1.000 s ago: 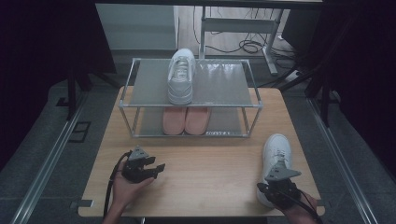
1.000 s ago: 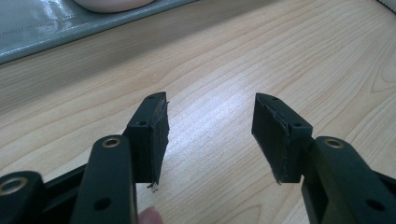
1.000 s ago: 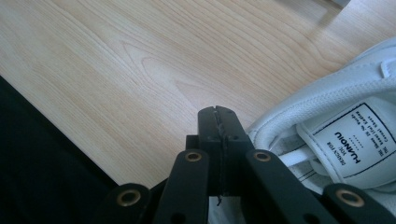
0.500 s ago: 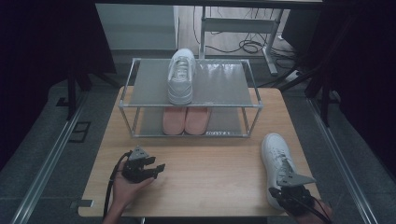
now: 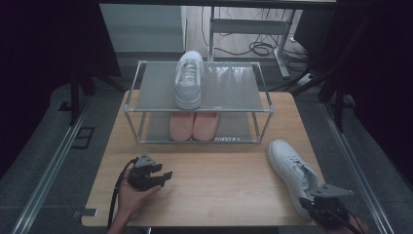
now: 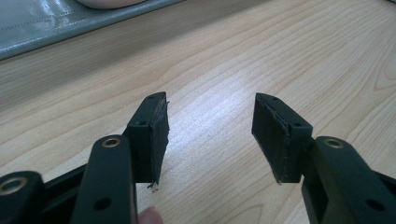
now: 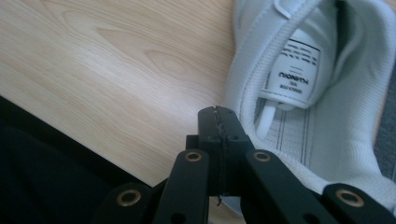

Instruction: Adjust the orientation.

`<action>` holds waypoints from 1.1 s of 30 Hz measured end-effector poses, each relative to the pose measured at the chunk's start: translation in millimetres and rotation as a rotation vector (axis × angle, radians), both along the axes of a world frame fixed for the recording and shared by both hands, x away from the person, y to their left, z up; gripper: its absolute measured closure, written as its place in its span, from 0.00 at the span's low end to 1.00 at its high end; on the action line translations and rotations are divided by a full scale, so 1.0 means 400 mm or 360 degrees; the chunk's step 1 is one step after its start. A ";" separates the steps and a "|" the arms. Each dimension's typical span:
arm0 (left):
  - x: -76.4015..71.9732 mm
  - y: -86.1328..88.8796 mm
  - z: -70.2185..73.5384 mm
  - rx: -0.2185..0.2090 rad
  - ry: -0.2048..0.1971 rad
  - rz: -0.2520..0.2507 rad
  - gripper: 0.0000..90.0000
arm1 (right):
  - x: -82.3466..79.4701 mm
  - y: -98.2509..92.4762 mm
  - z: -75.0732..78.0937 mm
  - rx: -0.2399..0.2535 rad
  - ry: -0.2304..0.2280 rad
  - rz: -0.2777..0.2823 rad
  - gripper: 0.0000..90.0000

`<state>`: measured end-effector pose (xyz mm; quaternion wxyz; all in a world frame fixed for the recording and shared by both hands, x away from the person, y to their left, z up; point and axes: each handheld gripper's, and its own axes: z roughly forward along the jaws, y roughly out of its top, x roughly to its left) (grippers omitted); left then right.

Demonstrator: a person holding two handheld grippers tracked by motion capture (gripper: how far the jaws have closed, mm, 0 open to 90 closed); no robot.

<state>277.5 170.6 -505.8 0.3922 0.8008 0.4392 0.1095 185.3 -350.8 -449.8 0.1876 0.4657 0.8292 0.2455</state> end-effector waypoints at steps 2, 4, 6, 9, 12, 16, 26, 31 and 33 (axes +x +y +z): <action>0.000 0.000 0.000 0.0000 0.0000 -0.0002 0.52 | 0.000 -0.015 -0.001 -0.0014 0.0001 -0.0025 1.00; 0.000 0.000 0.000 -0.0002 0.0000 0.0000 0.52 | 0.002 -0.028 -0.003 -0.0047 -0.0007 -0.0054 1.00; 0.000 0.000 0.000 -0.0003 0.0000 0.0001 0.52 | 0.004 -0.040 -0.002 -0.0025 -0.0001 -0.0064 1.00; -0.001 0.000 0.000 -0.0006 0.0003 0.0005 0.52 | 0.006 -0.044 -0.001 -0.0011 0.0009 -0.0054 1.00; 0.000 0.000 0.000 -0.0006 0.0003 0.0005 0.52 | 0.008 -0.045 0.000 -0.0010 0.0013 -0.0049 1.00; 0.000 -0.001 0.000 -0.0002 0.0001 -0.0002 0.52 | 0.008 -0.043 0.000 0.0009 0.0016 -0.0031 1.00; 0.000 -0.003 0.000 -0.0004 0.0001 -0.0002 0.52 | 0.058 -0.047 0.069 0.0182 -0.0091 0.0043 1.00; 0.001 0.001 0.001 -0.0001 0.0002 0.0001 0.52 | 0.096 -0.062 0.092 0.0222 -0.0131 0.0037 1.00; 0.001 0.002 0.001 -0.0003 0.0002 0.0001 0.52 | 0.113 -0.072 0.097 0.0239 -0.0133 0.0026 1.00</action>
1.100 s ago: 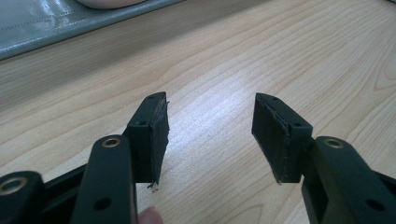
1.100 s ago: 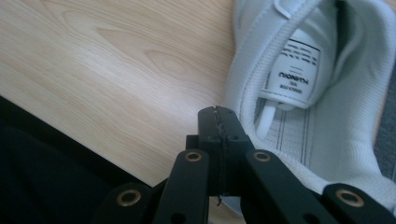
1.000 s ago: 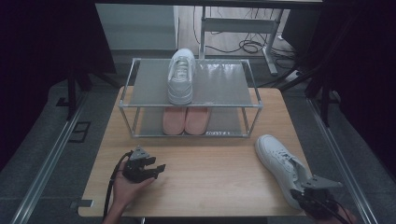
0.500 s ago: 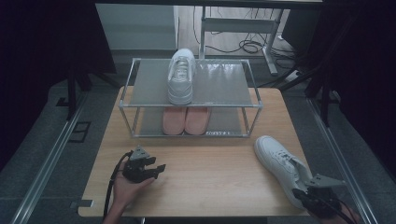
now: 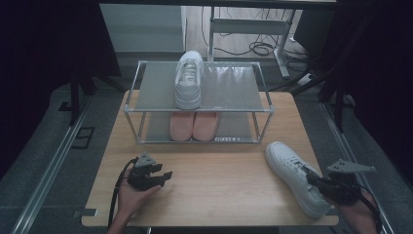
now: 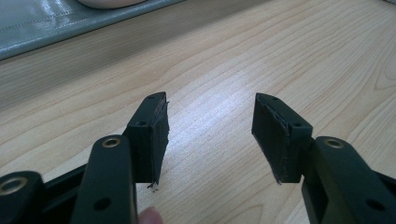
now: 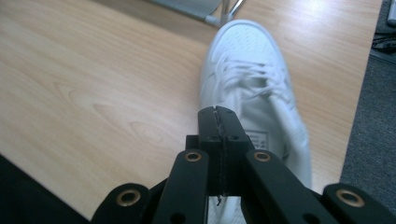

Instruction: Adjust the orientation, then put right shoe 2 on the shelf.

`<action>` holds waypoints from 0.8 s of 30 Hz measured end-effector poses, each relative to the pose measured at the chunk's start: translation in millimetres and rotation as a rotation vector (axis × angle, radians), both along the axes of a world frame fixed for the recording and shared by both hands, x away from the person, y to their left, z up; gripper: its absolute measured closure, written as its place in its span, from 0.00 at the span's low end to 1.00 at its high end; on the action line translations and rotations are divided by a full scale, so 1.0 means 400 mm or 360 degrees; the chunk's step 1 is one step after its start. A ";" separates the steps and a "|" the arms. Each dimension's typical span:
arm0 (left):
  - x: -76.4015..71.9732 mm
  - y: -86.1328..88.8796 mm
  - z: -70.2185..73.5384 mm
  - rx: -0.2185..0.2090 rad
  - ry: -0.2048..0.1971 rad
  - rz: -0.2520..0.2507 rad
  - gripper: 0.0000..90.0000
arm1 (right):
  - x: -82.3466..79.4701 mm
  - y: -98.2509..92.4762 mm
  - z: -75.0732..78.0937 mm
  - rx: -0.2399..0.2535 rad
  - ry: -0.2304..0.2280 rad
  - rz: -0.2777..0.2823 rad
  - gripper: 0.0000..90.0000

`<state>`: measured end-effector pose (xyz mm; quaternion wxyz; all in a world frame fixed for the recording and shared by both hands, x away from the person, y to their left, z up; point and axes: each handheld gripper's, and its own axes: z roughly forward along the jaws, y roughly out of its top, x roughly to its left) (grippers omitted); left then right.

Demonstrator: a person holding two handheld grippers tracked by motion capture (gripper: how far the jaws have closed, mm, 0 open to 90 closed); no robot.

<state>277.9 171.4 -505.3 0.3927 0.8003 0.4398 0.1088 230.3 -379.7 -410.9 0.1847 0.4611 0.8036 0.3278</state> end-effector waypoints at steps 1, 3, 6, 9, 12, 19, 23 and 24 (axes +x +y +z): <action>0.000 0.000 0.000 0.0000 0.0001 0.0001 0.52 | 0.006 -0.004 0.002 0.0014 0.0001 -0.0003 1.00; 0.000 0.000 -0.001 0.0001 0.0003 0.0001 0.52 | 0.016 -0.012 0.005 0.0040 0.0001 -0.0004 1.00; 0.001 -0.003 -0.002 0.0004 0.0007 -0.0004 0.52 | 0.032 -0.024 0.009 0.0045 -0.0007 -0.0016 1.00; 0.000 -0.003 -0.001 0.0002 0.0007 -0.0003 0.52 | 0.044 -0.031 0.013 0.0048 -0.0011 -0.0025 1.00; -0.001 -0.002 0.000 0.0001 0.0009 0.0002 0.52 | 0.052 -0.035 0.013 0.0051 -0.0008 -0.0031 1.00; -0.005 -0.001 0.002 -0.0006 0.0003 0.0004 0.52 | 0.074 -0.056 0.004 0.0068 0.0017 -0.0059 0.98; -0.001 -0.001 0.001 0.0004 0.0004 -0.0001 0.51 | 0.080 -0.071 0.002 0.0064 0.0024 -0.0064 0.93; 0.000 -0.001 0.000 0.0007 0.0007 0.0002 0.52 | 0.081 -0.073 0.000 0.0064 0.0028 -0.0063 0.93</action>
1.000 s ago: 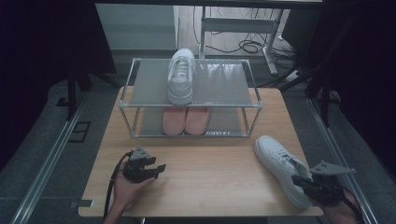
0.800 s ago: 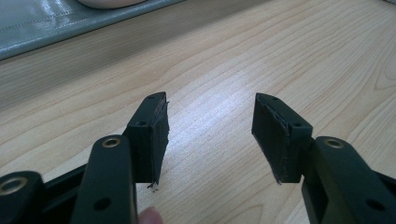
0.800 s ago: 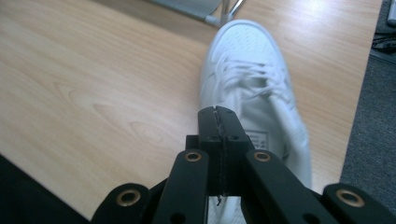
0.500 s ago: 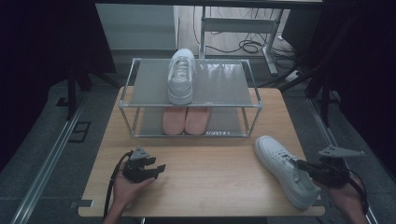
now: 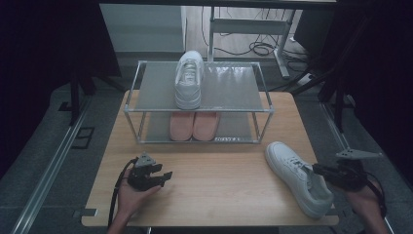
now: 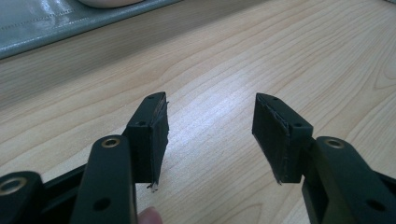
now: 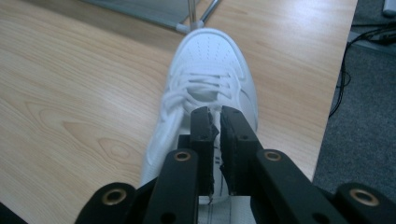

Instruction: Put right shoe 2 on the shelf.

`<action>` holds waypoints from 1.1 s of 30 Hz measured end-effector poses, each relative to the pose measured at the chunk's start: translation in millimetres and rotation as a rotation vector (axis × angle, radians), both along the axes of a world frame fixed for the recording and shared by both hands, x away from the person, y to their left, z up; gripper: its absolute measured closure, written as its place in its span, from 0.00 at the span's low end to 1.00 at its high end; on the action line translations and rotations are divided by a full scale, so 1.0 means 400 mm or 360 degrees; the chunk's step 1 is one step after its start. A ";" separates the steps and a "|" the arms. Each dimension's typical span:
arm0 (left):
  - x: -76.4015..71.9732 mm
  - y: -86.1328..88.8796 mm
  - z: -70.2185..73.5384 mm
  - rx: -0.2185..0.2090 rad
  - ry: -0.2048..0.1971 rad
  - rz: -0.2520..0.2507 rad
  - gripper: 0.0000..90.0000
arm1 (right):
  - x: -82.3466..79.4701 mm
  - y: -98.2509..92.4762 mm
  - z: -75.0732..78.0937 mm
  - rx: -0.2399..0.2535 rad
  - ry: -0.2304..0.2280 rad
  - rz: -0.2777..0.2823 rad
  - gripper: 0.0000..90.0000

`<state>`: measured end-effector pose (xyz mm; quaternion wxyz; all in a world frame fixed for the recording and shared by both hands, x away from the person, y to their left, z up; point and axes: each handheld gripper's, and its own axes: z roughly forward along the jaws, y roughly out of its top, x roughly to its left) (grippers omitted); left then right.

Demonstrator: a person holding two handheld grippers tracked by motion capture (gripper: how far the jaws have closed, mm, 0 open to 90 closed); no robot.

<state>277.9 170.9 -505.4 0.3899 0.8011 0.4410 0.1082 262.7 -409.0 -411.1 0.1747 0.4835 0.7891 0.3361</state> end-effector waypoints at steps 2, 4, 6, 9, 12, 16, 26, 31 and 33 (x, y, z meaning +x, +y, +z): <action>0.001 -0.002 -0.002 -0.0003 0.0000 -0.0003 0.51 | 0.002 -0.008 -0.008 -0.0002 0.0018 -0.0008 0.90; 0.002 -0.003 -0.002 -0.0004 0.0000 -0.0008 0.51 | 0.004 -0.016 -0.017 -0.0002 0.0035 -0.0020 0.87; 0.001 -0.005 -0.001 -0.0003 -0.0001 -0.0013 0.51 | 0.004 -0.026 -0.026 -0.0007 0.0046 -0.0030 0.81; 0.000 -0.006 0.000 -0.0004 -0.0002 -0.0015 0.51 | 0.001 -0.037 -0.036 -0.0024 0.0065 -0.0059 0.69; 0.001 -0.007 -0.001 -0.0006 -0.0003 -0.0014 0.51 | 0.003 -0.043 -0.048 -0.0028 0.0093 -0.0079 0.61; 0.001 -0.010 -0.003 0.0005 0.0004 -0.0020 0.51 | 0.014 -0.033 -0.070 -0.0054 0.0138 -0.0046 0.57; 0.001 -0.010 -0.004 0.0006 0.0002 -0.0023 0.51 | 0.064 -0.007 -0.109 -0.0151 0.0206 -0.0049 0.65; 0.001 -0.009 -0.003 0.0005 0.0003 -0.0022 0.51 | 0.086 -0.003 -0.128 -0.0200 0.0234 -0.0101 0.80; 0.001 -0.009 -0.003 0.0006 0.0003 -0.0021 0.51 | 0.086 -0.002 -0.127 -0.0218 0.0235 -0.0107 0.84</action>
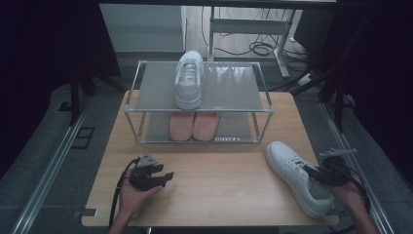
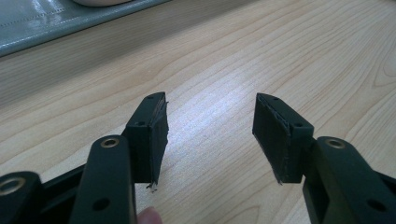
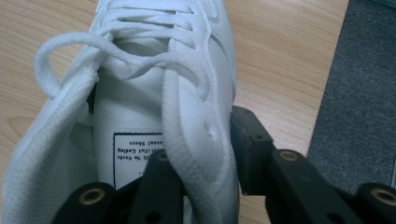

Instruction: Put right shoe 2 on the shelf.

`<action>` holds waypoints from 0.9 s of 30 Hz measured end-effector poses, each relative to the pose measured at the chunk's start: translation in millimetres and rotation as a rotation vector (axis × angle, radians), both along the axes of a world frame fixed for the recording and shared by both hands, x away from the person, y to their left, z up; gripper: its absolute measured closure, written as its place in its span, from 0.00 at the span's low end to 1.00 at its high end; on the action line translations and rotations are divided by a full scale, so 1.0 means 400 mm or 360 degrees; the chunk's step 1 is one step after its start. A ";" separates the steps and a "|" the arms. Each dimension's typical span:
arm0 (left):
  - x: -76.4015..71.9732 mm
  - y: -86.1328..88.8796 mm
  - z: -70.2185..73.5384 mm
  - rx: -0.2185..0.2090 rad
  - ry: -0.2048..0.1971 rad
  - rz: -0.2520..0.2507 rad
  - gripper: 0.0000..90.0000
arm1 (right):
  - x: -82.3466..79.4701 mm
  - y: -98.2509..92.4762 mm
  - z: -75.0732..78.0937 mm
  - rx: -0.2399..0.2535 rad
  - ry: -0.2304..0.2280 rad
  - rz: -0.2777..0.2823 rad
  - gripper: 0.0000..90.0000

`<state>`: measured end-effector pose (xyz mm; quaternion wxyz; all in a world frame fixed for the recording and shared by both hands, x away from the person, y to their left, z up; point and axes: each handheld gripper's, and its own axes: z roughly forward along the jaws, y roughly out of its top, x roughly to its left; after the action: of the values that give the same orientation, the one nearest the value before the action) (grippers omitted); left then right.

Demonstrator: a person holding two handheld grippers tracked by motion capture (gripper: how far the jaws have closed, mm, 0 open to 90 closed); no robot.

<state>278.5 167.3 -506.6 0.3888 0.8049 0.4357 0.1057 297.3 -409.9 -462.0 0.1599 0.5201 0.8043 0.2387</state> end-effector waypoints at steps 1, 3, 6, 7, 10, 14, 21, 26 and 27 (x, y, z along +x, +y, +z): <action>0.000 0.000 0.000 0.0001 0.0000 0.0000 0.51 | 0.000 0.001 0.000 -0.0005 -0.0003 -0.0002 0.85; 0.000 -0.001 0.000 0.0001 0.0000 -0.0001 0.51 | 0.000 0.001 0.001 -0.0001 -0.0014 -0.0011 0.88; 0.000 0.000 0.000 -0.0003 0.0000 0.0001 0.51 | -0.003 -0.002 -0.001 0.0029 -0.0034 -0.0027 0.91; 0.000 0.000 0.000 -0.0003 0.0000 0.0001 0.51 | -0.003 -0.002 -0.001 0.0029 -0.0034 -0.0027 0.91; 0.001 0.001 0.000 -0.0001 0.0001 0.0001 0.51 | -0.004 -0.012 -0.002 0.0089 -0.0054 -0.0047 0.92; 0.001 0.000 0.000 0.0000 0.0003 0.0002 0.51 | -0.004 -0.016 0.002 0.0135 -0.0058 -0.0050 0.93; 0.001 -0.003 -0.002 -0.0005 0.0006 0.0005 0.51 | -0.018 -0.016 0.030 0.0217 -0.0108 -0.0034 0.93; 0.000 -0.001 0.000 -0.0007 0.0007 0.0006 0.51 | -0.040 -0.012 0.066 0.0363 -0.0184 -0.0013 0.93; 0.000 -0.001 0.000 -0.0007 0.0007 0.0006 0.51 | -0.040 -0.012 0.066 0.0363 -0.0184 -0.0013 0.93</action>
<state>278.6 166.8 -506.6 0.3895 0.8034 0.4383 0.1038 281.1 -414.7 -435.6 0.1469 0.5235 0.7593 0.3576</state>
